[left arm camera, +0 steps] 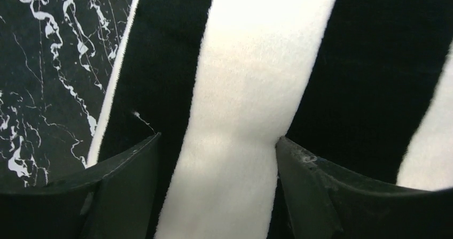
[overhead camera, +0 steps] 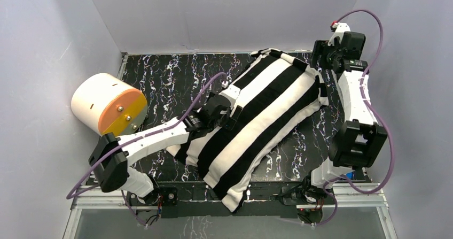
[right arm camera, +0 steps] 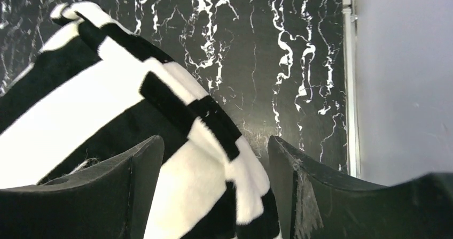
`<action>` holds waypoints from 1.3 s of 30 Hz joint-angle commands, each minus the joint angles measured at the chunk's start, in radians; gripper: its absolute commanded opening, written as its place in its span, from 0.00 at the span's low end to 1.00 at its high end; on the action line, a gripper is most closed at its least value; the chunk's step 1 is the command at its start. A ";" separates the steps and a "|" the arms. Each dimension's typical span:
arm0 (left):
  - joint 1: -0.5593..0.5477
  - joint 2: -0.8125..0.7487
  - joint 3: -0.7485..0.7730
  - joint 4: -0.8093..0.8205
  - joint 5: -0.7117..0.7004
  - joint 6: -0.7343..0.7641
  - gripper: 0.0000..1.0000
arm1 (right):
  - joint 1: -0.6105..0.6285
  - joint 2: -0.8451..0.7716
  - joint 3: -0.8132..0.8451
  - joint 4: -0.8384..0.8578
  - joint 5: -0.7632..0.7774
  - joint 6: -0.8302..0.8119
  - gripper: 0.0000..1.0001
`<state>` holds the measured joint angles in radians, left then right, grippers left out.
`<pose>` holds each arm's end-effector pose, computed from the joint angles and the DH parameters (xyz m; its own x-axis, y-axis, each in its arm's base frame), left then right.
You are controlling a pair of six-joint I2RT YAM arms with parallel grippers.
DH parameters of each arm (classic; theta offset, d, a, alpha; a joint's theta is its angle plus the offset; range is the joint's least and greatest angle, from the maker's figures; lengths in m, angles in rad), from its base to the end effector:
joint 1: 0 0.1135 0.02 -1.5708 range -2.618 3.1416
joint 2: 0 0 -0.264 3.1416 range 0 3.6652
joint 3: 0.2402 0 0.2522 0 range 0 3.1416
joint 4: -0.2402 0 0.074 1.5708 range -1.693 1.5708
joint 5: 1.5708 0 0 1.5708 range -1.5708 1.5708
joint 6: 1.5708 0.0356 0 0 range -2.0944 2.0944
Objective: Put the pillow into the pillowcase
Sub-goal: Turn over the pillow at the center of the board, then reset both arms
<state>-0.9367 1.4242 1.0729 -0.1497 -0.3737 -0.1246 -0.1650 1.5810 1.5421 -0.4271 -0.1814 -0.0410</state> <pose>0.2036 -0.2550 0.2952 -0.3520 0.2833 -0.8921 0.5206 0.8513 0.0650 0.3633 -0.0540 0.3789 -0.4429 0.0329 -0.8959 -0.0156 0.9989 0.0444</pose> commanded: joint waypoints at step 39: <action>0.478 0.223 0.273 0.327 0.599 0.011 0.75 | -0.037 0.290 0.000 0.386 -0.314 0.361 0.74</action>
<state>-0.4603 1.5993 1.3304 -0.0067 0.2249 0.0299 -0.2157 1.7267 1.4487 -0.1486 -0.4797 0.2584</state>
